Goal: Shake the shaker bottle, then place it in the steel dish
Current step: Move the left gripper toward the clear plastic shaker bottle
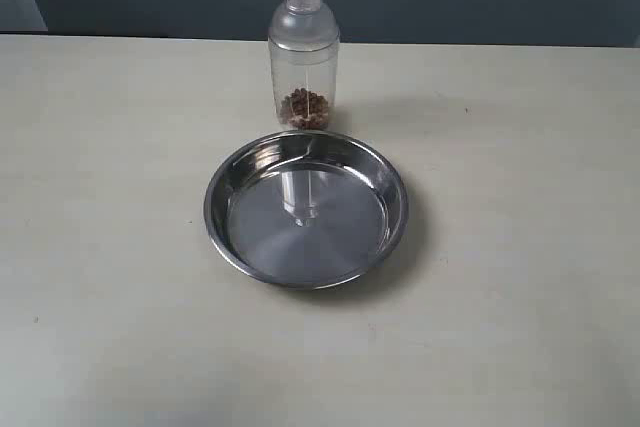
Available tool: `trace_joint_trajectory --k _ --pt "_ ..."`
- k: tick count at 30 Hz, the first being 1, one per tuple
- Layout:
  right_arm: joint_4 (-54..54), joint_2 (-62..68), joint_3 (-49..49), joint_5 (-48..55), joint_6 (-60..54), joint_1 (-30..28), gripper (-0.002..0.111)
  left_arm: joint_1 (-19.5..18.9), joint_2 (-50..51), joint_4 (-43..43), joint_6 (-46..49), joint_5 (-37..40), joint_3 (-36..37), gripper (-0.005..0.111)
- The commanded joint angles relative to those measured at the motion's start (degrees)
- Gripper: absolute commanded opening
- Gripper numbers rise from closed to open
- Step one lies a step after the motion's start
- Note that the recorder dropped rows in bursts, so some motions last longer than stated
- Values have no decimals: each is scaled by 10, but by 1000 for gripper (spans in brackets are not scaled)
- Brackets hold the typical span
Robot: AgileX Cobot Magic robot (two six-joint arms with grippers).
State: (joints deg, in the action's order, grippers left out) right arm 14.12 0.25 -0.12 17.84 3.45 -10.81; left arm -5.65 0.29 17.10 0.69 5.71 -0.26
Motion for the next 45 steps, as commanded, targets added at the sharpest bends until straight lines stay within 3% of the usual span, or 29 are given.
trace_joint_trajectory --k 1,4,8,14,19,22,26,29,32,35,37,39,41,43,45 --pt "-1 -3 1 -4 -2 0 -1 1 -3 85 -1 2 3 0" --pt "-1 -3 1 -4 -2 0 -1 1 -3 125 -1 -10 3 0" --pt "-1 -3 1 -4 -2 0 -1 1 -3 242 -1 -65 3 0" --pt "-1 -3 1 -4 -2 0 -1 2 34 188 6 -63 -54 0" --pt "-1 -3 1 -4 -2 0 -1 6 209 56 8 -83 -234 0" --pt "-1 -3 1 -4 -2 0 -1 70 322 -30 6 -132 -291 0" --pt "-1 -3 1 -4 -2 0 -1 197 448 -234 -47 -303 -296 0" --pt "-1 -3 1 -4 -2 0 -1 225 523 -242 -47 -358 -296 0" --pt "-1 -3 1 -4 -2 0 -1 225 655 -235 -46 -378 -302 0" --pt "-1 -3 1 -4 -2 0 -1 227 720 -276 -63 -411 -303 1" --pt "-1 -3 1 -4 -2 0 -1 227 742 -296 -97 -459 -303 9" --pt "-1 -3 1 -4 -2 0 -1 227 752 -297 -118 -466 -303 41" --pt "-1 -3 1 -4 -2 0 -1 228 763 -300 -130 -463 -303 64" --pt "-1 -3 1 -4 -2 0 -1 228 780 -336 -139 -469 -303 73" --pt "-1 -3 1 -4 -2 0 -1 228 803 -343 -161 -482 -303 73"
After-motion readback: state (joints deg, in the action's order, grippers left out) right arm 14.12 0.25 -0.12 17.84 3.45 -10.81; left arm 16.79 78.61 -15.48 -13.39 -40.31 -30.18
